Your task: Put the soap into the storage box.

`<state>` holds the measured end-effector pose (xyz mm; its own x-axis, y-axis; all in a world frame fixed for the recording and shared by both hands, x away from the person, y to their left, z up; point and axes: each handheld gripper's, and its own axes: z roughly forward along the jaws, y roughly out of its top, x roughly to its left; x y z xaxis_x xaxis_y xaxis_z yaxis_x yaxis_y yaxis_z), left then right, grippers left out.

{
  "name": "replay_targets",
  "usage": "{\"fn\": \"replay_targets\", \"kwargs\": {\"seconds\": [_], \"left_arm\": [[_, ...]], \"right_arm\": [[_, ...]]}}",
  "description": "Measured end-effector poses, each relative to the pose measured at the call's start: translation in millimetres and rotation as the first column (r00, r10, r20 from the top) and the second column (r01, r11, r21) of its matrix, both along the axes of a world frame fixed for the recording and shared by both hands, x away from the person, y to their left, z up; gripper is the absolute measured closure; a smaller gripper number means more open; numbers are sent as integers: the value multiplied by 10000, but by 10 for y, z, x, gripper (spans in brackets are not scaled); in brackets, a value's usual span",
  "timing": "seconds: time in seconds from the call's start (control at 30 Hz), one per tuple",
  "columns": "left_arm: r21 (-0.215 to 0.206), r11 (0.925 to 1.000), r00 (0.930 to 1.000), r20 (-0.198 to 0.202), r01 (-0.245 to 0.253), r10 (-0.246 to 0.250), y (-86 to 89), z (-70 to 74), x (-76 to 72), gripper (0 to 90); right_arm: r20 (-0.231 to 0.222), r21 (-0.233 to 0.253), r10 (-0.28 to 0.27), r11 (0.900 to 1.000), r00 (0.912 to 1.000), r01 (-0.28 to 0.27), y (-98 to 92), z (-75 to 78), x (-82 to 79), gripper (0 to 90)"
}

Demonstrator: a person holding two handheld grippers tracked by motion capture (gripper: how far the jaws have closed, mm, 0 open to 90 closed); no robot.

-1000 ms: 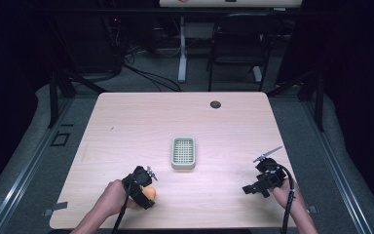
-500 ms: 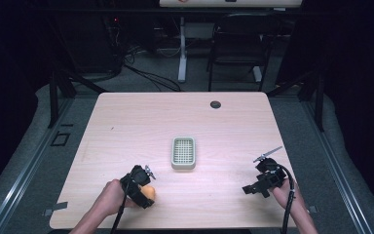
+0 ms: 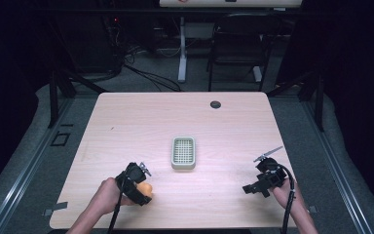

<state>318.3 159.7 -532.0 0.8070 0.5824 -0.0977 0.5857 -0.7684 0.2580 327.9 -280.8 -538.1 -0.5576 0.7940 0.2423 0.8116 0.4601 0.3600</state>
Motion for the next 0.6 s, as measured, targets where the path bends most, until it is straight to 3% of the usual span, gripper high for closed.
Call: {"fn": "replay_targets", "kwargs": {"seconds": [0.3, 0.33, 0.47, 0.57, 0.6], "left_arm": [[-114, 9998, 9999, 86, -136, 137, 54, 43, 23, 250], [-116, 9998, 9998, 84, -156, 157, 64, 51, 31, 250], [-185, 9994, 9995, 126, -276, 278, 87, 68, 49, 250], [-184, 9994, 9995, 115, -308, 310, 104, 78, 68, 250], [-195, 9993, 9994, 121, -319, 321, 111, 80, 75, 250]], "right_arm": [[63, 17, -35, 10000, 10000, 35, -2, 3, 0, 151], [144, 181, -264, 9995, 9995, 262, 10, -8, -12, 151], [55, -11, 10, 10000, 10000, -10, -5, 5, 2, 151], [161, 293, -291, 9992, 9994, 286, 12, -15, -14, 151], [128, 193, -220, 9996, 9997, 218, 8, -8, -10, 151]]}}
